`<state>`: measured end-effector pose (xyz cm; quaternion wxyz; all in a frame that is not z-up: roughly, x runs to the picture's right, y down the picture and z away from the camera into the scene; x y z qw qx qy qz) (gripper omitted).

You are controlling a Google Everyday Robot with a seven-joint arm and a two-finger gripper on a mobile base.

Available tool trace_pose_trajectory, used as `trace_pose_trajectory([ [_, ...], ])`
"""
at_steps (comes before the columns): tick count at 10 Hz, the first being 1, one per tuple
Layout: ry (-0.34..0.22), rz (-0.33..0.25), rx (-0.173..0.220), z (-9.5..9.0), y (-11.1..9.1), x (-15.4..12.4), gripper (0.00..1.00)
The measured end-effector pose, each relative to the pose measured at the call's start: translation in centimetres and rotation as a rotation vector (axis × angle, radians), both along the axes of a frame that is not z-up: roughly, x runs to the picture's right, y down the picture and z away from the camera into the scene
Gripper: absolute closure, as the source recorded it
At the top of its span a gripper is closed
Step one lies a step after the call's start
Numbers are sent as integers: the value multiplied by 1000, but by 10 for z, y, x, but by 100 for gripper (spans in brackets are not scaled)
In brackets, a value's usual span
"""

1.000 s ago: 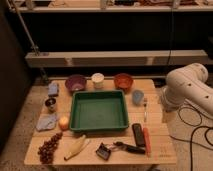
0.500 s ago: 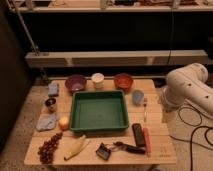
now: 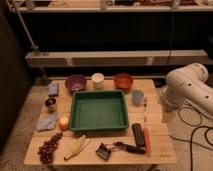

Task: Place brush in table surface

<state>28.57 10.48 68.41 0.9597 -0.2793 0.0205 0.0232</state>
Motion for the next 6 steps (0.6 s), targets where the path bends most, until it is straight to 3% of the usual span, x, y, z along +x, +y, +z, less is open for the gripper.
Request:
trace_pose_trajectory([
  [4,-8,4,-2,1,0,-1,35],
  [6,-93,-20,0,-4,11,-13,35],
])
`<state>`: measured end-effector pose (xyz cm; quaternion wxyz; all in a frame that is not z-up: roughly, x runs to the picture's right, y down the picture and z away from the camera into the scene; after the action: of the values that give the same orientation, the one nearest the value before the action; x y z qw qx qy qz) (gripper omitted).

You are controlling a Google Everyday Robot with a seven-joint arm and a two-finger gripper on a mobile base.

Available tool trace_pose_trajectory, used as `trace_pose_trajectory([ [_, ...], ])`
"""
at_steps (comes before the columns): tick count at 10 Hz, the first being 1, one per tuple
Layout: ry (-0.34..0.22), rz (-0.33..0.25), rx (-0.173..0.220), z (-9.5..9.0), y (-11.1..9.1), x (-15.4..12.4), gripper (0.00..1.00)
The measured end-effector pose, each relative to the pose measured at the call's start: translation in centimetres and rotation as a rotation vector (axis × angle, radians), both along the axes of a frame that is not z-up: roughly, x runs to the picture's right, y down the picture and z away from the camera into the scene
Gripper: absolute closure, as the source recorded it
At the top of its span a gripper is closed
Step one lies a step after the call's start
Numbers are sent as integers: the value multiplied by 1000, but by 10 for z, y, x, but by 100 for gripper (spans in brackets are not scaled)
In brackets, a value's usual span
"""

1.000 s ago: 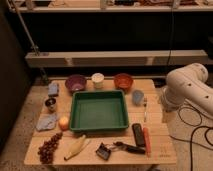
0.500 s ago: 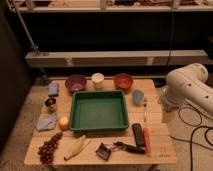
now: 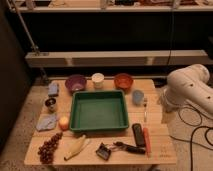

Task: Place brush in table surface

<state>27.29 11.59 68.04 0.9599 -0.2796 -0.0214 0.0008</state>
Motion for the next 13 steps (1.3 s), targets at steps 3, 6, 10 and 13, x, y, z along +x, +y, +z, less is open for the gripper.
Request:
trace_pose_trajectory([
  [3,-161,-64,14,-26,50,-54,35],
  [6,-285,-144,24,-58,104,-96,35],
  [10,-302,-154,24,-61,110,-102,35],
  [13,-365,-166,6,-54,123,-121,35],
])
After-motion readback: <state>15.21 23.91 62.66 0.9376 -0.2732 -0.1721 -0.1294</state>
